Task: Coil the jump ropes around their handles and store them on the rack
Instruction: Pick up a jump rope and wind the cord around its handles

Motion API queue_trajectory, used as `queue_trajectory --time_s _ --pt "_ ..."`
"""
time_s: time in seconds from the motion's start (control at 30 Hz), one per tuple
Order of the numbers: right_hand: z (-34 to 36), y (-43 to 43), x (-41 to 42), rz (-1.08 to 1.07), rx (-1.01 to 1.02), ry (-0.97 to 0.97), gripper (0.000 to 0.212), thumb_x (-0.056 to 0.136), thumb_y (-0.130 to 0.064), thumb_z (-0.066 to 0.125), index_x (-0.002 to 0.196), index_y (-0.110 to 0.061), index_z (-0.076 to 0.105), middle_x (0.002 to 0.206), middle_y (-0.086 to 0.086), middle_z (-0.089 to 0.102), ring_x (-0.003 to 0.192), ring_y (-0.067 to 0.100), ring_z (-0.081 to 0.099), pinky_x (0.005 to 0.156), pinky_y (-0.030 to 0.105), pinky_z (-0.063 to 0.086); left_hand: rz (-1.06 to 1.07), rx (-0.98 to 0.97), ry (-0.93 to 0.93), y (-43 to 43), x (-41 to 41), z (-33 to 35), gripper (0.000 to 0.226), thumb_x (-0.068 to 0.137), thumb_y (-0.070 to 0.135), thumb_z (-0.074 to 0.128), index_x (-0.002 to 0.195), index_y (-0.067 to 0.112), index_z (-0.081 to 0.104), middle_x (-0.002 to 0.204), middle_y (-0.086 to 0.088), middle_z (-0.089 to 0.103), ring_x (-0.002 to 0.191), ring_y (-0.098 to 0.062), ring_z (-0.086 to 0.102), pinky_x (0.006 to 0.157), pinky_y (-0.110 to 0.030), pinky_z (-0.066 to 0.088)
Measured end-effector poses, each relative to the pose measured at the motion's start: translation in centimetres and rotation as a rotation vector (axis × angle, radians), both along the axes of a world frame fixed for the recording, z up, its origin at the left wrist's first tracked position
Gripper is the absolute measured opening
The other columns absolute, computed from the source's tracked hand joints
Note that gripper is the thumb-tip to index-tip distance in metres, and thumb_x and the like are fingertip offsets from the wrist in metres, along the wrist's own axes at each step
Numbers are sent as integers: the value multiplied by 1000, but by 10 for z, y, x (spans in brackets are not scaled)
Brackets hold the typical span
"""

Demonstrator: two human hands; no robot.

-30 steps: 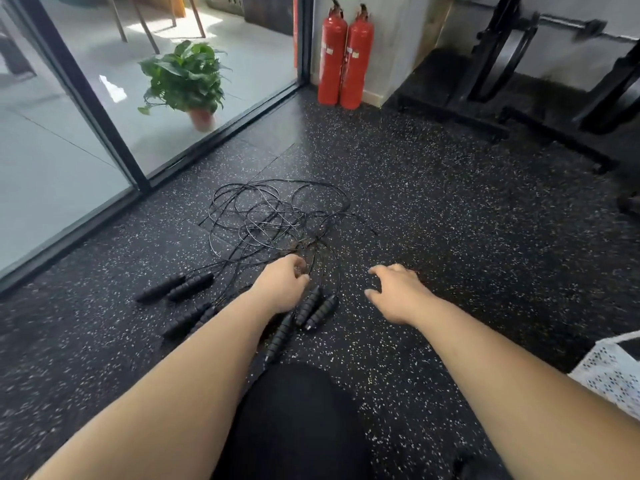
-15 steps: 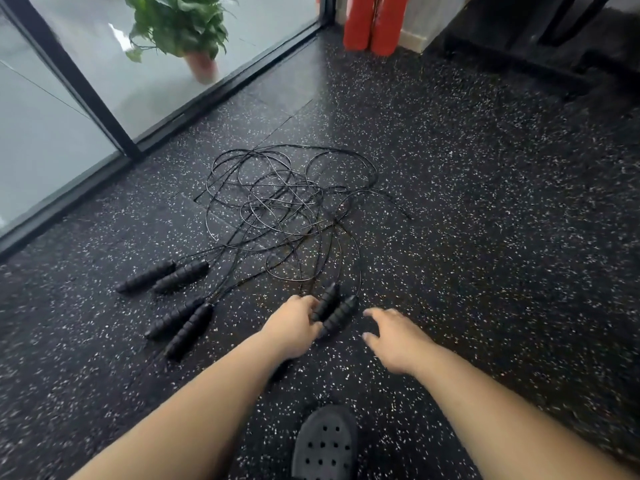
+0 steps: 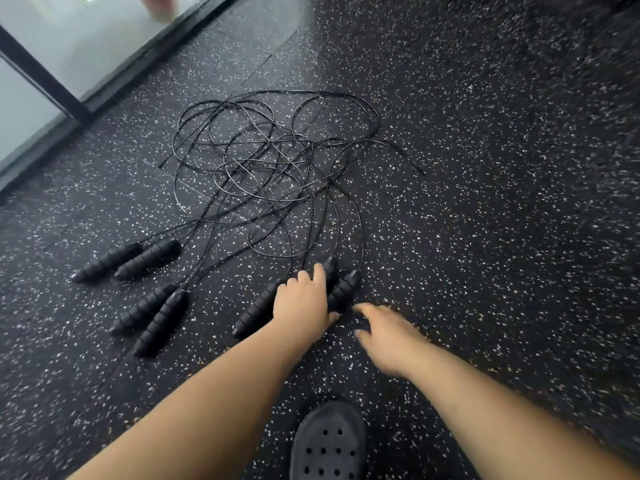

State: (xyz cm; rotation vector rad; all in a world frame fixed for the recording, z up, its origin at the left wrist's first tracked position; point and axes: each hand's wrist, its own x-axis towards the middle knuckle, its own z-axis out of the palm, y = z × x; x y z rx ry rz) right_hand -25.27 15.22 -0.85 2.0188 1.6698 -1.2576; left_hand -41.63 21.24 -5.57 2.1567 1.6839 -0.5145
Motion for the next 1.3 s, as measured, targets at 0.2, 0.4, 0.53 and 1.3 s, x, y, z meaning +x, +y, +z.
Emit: queue_trajectory --time_s 0.2,0.4,0.53,1.3 --pt "-13 -1 9 -68 32 27 49 111 -36 48 159 -35 39 157 -2 46 138 24 51 111 41 47 -114 107 178 2 22 -18 104 97 54 65 167 2 9 133 -14 60 112 -30 64 89 -41 46" --pt "6 -7 28 -164 52 36 46 111 -40 48 156 -32 44 155 0 53 137 25 53 109 37 45 93 -60 -125 -2 35 21 90 99 48 66 160 5 17 137 -13 50 113 -35 68 78 -41 49" --pt "48 -6 44 -367 84 126 58 109 -59 37 157 -28 44 146 5 62 128 27 61 102 38 48 109 -88 -289 -1 50 82 90 99 49 65 162 8 17 143 -16 47 121 -41 63 95 -48 52" --pt "449 -153 130 -777 983 829 26 112 -23 52 131 -27 69 120 -12 78 109 -3 72 89 15 54 -160 331 -1061 -155 175 477 85 95 38 73 163 32 22 152 3 44 128 -25 60 103 -46 53"
